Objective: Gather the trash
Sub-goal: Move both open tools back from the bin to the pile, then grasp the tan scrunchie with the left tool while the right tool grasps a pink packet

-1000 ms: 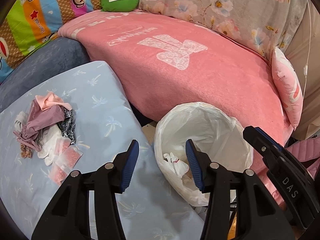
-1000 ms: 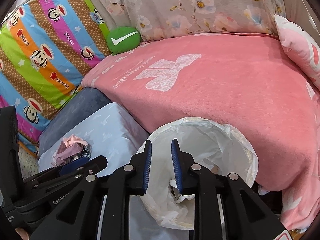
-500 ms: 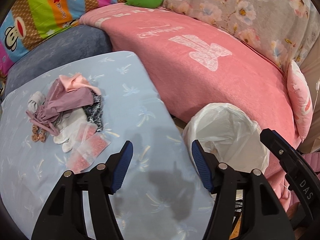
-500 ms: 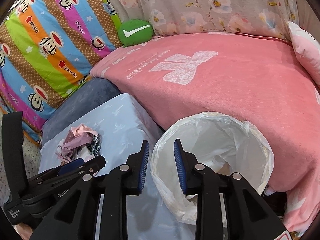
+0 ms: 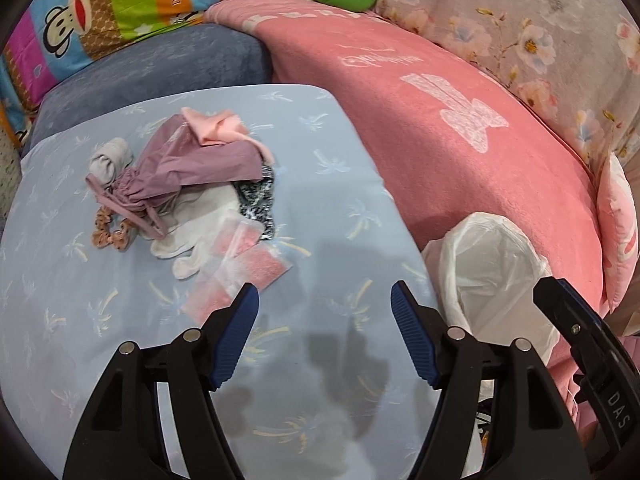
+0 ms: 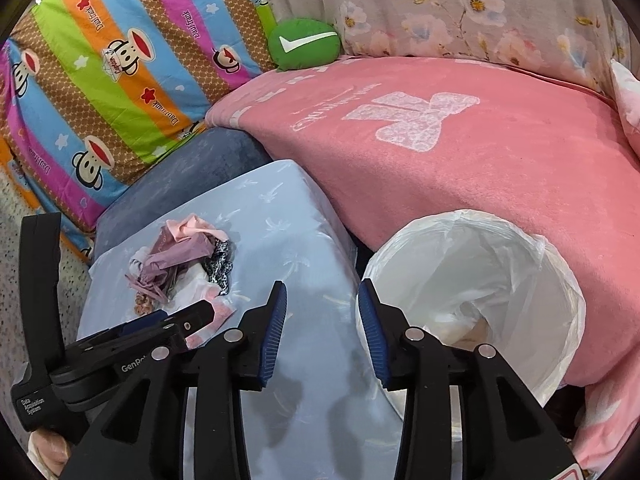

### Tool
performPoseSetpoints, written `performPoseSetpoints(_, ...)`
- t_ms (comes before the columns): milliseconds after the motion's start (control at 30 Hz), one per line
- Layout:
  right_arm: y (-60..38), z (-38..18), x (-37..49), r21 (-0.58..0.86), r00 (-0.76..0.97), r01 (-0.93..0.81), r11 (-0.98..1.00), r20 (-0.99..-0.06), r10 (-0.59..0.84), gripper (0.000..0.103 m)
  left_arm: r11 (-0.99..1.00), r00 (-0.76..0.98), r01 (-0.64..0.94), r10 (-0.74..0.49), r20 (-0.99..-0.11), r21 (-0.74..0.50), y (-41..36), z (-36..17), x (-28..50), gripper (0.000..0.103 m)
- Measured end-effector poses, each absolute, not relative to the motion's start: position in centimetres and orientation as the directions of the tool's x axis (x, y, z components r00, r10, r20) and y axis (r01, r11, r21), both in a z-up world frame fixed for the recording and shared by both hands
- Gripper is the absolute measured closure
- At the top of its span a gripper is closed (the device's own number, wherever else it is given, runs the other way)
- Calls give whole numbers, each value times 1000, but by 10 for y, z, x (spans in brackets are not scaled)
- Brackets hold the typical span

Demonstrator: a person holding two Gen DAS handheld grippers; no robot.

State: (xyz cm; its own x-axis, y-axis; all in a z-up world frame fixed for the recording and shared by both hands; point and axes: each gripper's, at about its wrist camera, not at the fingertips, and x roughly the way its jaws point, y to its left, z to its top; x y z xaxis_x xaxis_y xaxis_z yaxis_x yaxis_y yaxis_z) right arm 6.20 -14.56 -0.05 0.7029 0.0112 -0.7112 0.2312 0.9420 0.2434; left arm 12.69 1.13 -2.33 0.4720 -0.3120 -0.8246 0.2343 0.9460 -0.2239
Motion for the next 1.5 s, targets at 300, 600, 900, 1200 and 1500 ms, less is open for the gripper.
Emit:
performPoseSetpoints(300, -105, -14, 76, 223, 669, 170, 960, -741, 54, 59, 963, 488, 139, -268, -831, -229, 60, -34, 138, 37)
performPoseSetpoints(600, -57, -34, 99, 198, 622, 96, 976, -777, 97, 55, 976, 491, 53, -209, -846, -211, 109, -49, 151, 37)
performPoseSetpoints(900, -10, -65, 127, 176, 558, 31, 984, -820, 129, 47, 982, 484, -66, -125, -866, -179, 171, -70, 172, 29)
performPoseSetpoints(1200, 31, -95, 162, 166, 498, -7, 986, -855, 147, 42, 977, 459, -124, -100, -883, -176, 203, -89, 196, 29)
performPoseSetpoints(1500, 52, -114, 181, 145, 465, -10, 989, -875, 133, 35, 976, 461, -115, -114, -880, -186, 204, -96, 219, 30)
